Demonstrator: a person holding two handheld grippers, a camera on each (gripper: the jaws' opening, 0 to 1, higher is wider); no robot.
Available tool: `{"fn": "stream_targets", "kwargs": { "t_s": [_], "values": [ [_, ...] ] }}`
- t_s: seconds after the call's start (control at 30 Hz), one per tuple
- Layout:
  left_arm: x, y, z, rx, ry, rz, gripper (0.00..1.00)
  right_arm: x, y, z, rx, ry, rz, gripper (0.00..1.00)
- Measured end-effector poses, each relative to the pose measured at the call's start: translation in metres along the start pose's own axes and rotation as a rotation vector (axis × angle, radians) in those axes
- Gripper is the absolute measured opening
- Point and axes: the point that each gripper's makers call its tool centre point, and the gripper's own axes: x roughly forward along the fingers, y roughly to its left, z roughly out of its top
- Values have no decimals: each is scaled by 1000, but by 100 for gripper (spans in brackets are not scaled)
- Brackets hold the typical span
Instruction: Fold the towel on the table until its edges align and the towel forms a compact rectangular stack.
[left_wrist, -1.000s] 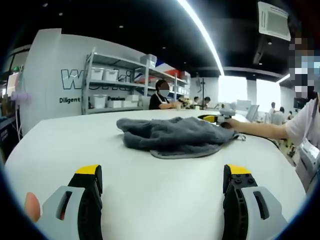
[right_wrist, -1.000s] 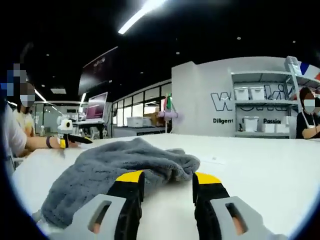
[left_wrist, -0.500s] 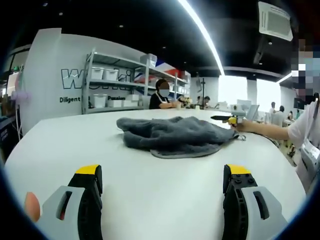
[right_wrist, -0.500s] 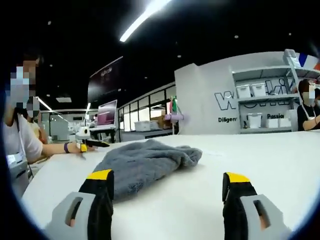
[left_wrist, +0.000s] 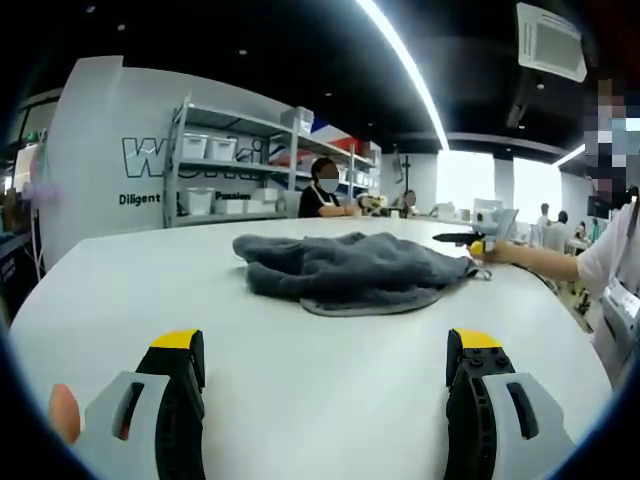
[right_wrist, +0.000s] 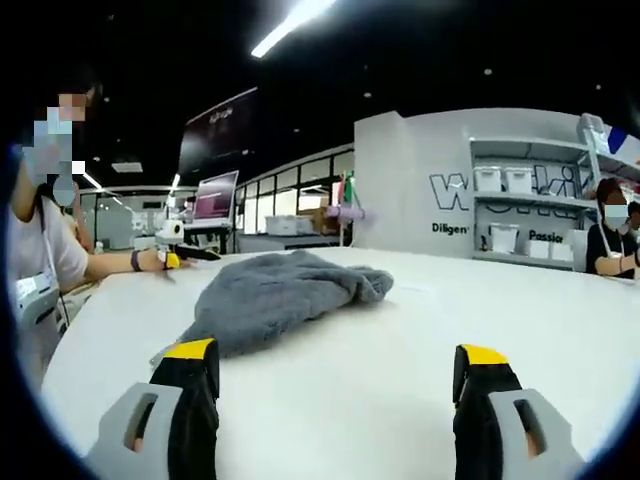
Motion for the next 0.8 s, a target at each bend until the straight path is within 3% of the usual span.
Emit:
{"fn": "stream_targets", "kwargs": {
  "t_s": [0.6,0.7,0.8],
  "values": [
    [0,4,1,0,2,2,99,0,-4,-5,11,40,-26,99],
    [0,6,2,-3,1,3,99,-2,5,-12,14,99,22,99],
    [0,6,2,-8,-1,3,99,-6,12,-7,-2,139,32,99]
  ]
}}
